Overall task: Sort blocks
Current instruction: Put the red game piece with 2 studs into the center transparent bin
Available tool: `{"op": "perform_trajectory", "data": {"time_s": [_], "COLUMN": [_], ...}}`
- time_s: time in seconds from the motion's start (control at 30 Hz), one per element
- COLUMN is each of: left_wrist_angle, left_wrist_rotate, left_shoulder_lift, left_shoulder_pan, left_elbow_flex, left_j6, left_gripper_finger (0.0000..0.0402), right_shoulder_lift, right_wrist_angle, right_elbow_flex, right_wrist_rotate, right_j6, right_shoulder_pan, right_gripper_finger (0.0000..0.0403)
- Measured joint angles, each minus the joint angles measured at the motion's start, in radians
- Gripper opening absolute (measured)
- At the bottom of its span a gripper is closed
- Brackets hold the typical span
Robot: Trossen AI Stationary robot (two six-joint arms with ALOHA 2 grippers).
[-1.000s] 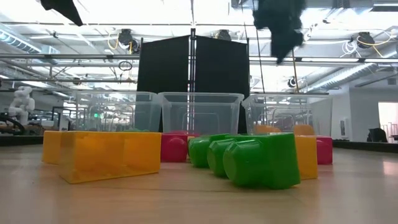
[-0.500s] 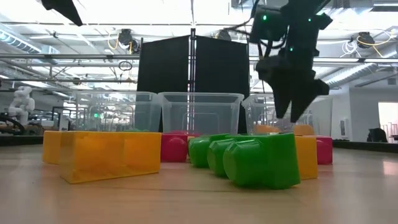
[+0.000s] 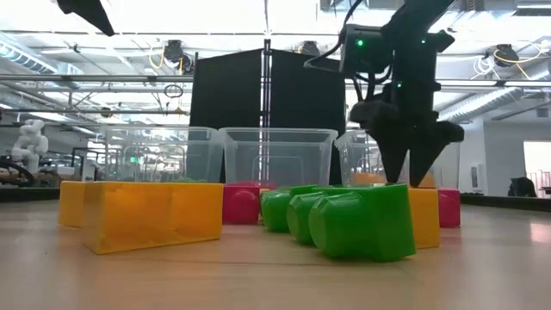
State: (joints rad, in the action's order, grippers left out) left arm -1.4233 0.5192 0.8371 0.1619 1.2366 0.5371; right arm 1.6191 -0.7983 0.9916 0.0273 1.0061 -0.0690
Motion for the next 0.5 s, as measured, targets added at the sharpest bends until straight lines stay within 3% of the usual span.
{"op": "perform_trajectory", "data": {"time_s": [0.2,0.5], "left_wrist_angle": [0.0,0.0], "left_wrist_rotate": [-0.005,-0.014], "left_shoulder_lift": [0.0,0.0], "left_shoulder_pan": [0.0,0.0], "left_elbow_flex": [0.0,0.0], "left_j6": [0.0,-0.001], "left_gripper_finger": [0.0,0.0], "right_shoulder_lift": [0.061,0.09], "right_wrist_angle": [0.034,-0.021], "right_elbow_flex": [0.007,0.008], "right_wrist_rotate": [-0.029,0.01], "right_j6": [0.01,0.066], "right_shoulder_pan": [0.018,0.025], "right_gripper_finger": [0.0226,0.0226]}}
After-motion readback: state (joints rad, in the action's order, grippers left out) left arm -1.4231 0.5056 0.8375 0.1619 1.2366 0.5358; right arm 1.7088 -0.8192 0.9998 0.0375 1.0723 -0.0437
